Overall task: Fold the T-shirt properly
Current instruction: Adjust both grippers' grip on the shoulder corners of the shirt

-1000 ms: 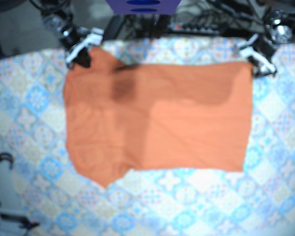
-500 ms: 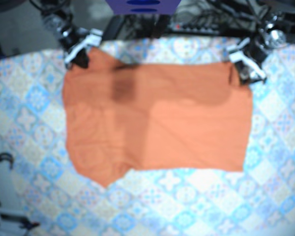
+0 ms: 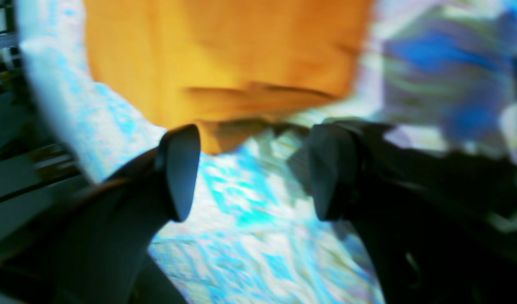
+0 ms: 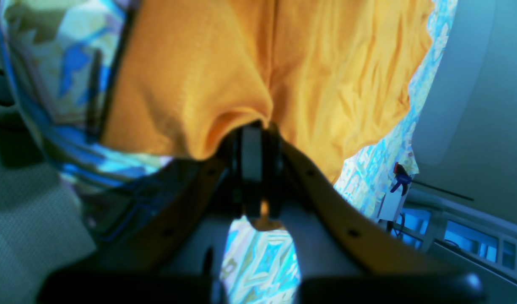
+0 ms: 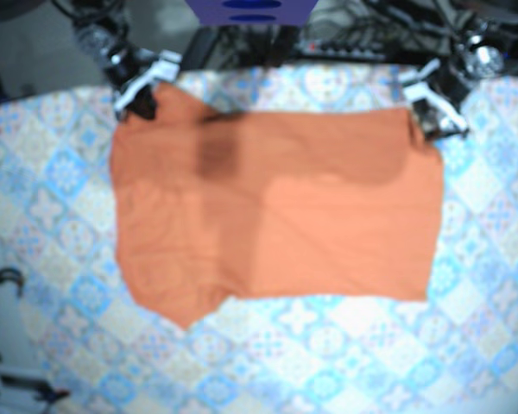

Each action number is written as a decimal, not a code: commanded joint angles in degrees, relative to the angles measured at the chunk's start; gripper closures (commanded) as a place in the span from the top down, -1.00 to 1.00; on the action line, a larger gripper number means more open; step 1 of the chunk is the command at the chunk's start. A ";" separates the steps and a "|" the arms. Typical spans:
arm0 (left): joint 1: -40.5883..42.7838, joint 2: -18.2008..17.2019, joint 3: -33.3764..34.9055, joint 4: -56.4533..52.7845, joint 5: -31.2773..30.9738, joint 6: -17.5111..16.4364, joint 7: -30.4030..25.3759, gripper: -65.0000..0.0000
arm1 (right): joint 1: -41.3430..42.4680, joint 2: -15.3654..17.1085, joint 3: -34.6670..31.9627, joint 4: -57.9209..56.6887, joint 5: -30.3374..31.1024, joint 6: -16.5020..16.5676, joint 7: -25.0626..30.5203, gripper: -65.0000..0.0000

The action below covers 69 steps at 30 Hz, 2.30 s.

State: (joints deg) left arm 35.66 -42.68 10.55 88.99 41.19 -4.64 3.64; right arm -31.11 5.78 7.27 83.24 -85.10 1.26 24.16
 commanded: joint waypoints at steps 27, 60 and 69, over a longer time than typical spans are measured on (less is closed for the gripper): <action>7.29 -3.26 -4.26 6.97 -0.44 -1.29 1.68 0.24 | -0.93 0.24 0.07 0.67 0.75 -0.86 0.06 -1.00; -5.11 -2.03 1.72 -5.69 -0.44 -1.20 1.50 0.24 | -1.02 0.24 0.16 0.67 0.75 -0.86 0.06 -1.00; -5.55 -1.85 1.72 -5.69 -0.35 -1.29 1.50 0.24 | -1.02 0.24 0.16 0.67 0.75 -0.86 0.06 -1.00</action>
State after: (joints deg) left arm 31.11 -44.27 12.43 83.24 40.47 -6.31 4.73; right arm -31.90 5.74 7.38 83.22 -85.08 1.28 23.92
